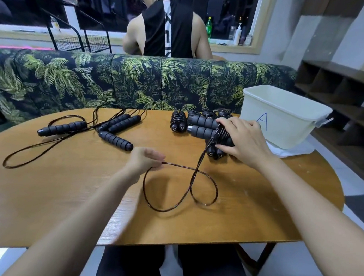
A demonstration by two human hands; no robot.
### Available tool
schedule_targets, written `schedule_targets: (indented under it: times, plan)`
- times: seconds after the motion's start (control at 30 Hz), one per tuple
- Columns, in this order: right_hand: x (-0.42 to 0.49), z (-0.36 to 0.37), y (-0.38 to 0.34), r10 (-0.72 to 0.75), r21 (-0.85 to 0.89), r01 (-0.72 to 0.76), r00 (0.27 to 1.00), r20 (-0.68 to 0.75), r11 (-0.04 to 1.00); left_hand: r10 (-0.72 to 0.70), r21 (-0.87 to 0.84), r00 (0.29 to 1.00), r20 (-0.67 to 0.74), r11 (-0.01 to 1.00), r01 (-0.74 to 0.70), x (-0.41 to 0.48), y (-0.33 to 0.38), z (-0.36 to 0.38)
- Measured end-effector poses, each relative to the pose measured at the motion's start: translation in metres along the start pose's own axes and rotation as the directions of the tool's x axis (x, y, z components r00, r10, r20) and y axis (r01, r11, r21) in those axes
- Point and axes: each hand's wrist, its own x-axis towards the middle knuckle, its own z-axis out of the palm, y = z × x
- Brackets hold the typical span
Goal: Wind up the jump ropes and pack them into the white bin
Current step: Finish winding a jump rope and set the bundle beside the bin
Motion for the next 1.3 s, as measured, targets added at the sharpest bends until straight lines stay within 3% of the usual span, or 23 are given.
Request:
schedule_targets:
  times: [0.07, 0.13, 0.23, 0.3, 0.37, 0.4, 0.47, 0.53, 0.63, 0.73, 0.83, 0.9, 0.97, 1.03, 1.07, 1.1, 1.2, 1.3]
  plan:
    - [-0.001, -0.001, 0.006, 0.028, 0.0, -0.028, 1.0, -0.002, 1.0, 0.068, 0.211, 0.99, -0.126, 0.977, -0.04, 0.007, -0.013, -0.017]
    - [-0.003, -0.004, 0.009, 0.051, -0.006, -0.051, 0.999, -0.008, 0.999, 0.115, 0.464, 0.977, -0.177, 0.886, -0.02, 0.014, -0.023, -0.032]
    - [-0.002, -0.008, 0.006, 0.039, -0.027, -0.04, 0.999, -0.033, 0.999, 0.151, 0.696, 0.977, -0.148, 0.718, -0.005, 0.013, -0.018, -0.034]
    - [0.002, -0.011, -0.003, -0.002, -0.048, -0.001, 0.998, -0.059, 0.999, 0.286, 0.742, 0.952, -0.108, 0.66, -0.114, 0.004, 0.003, -0.019]
    - [0.007, -0.013, -0.014, -0.039, -0.064, 0.033, 0.995, -0.091, 0.997, 0.377, 0.577, 0.923, -0.076, 0.771, -0.268, -0.018, 0.034, 0.006]
    - [0.009, -0.015, -0.019, -0.053, -0.069, 0.046, 0.993, -0.109, 0.997, 0.343, 0.401, 0.939, -0.032, 0.865, -0.302, -0.031, 0.048, 0.02]
    - [0.011, -0.019, -0.03, -0.078, -0.073, 0.069, 0.988, -0.135, 0.995, 0.215, 0.102, 0.962, 0.166, 0.967, -0.234, -0.053, 0.066, 0.043]
    - [0.01, -0.023, -0.036, -0.086, -0.062, 0.078, 0.986, -0.141, 0.995, 0.173, 0.017, 0.92, 0.351, 0.981, -0.191, -0.061, 0.064, 0.054]
    - [0.006, -0.029, -0.039, -0.063, 0.006, 0.064, 0.99, -0.128, 0.998, 0.202, -0.196, 0.841, 0.502, 0.974, -0.117, -0.06, 0.047, 0.053]
    - [-0.001, -0.036, -0.043, 0.0, 0.302, 0.036, 0.993, -0.117, 0.953, 0.244, -0.381, 0.802, 0.545, 0.924, -0.022, -0.057, 0.031, 0.046]
    - [-0.006, -0.049, -0.049, 0.102, 0.694, -0.047, 0.994, -0.039, 0.719, 0.265, -0.435, 0.785, 0.56, 0.9, 0.006, -0.049, 0.017, 0.037]
    - [-0.01, -0.055, -0.056, 0.043, 0.806, -0.018, 0.999, -0.01, 0.591, 0.249, -0.361, 0.798, 0.549, 0.931, -0.043, -0.048, 0.018, 0.034]
    - [-0.016, -0.056, -0.064, -0.066, 0.868, 0.035, 0.998, -0.002, 0.495, 0.239, -0.059, 0.848, 0.474, 0.969, -0.24, -0.044, 0.023, 0.023]
    - [-0.023, -0.056, -0.069, -0.173, 0.885, 0.067, 0.985, 0.015, 0.461, 0.193, 0.209, 0.934, 0.301, 0.942, -0.262, -0.035, 0.031, 0.003]
    - [-0.027, -0.055, -0.069, -0.225, 0.882, 0.08, 0.974, 0.03, 0.465, 0.194, 0.225, 0.932, 0.307, 0.936, -0.269, -0.03, 0.039, -0.005]
    - [-0.03, -0.052, -0.07, -0.273, 0.871, 0.097, 0.961, 0.044, 0.481, 0.235, 0.224, 0.872, 0.43, 0.908, -0.355, -0.026, 0.048, -0.011]
    - [-0.039, -0.039, -0.072, -0.384, 0.768, 0.183, 0.919, 0.087, 0.614, 0.199, 0.458, 0.718, 0.667, 0.651, -0.605, -0.028, 0.075, -0.007]
    - [-0.047, -0.027, -0.077, -0.413, 0.602, 0.233, 0.893, 0.179, 0.764, 0.16, 0.594, 0.715, 0.68, 0.452, -0.666, -0.03, 0.085, -0.001]
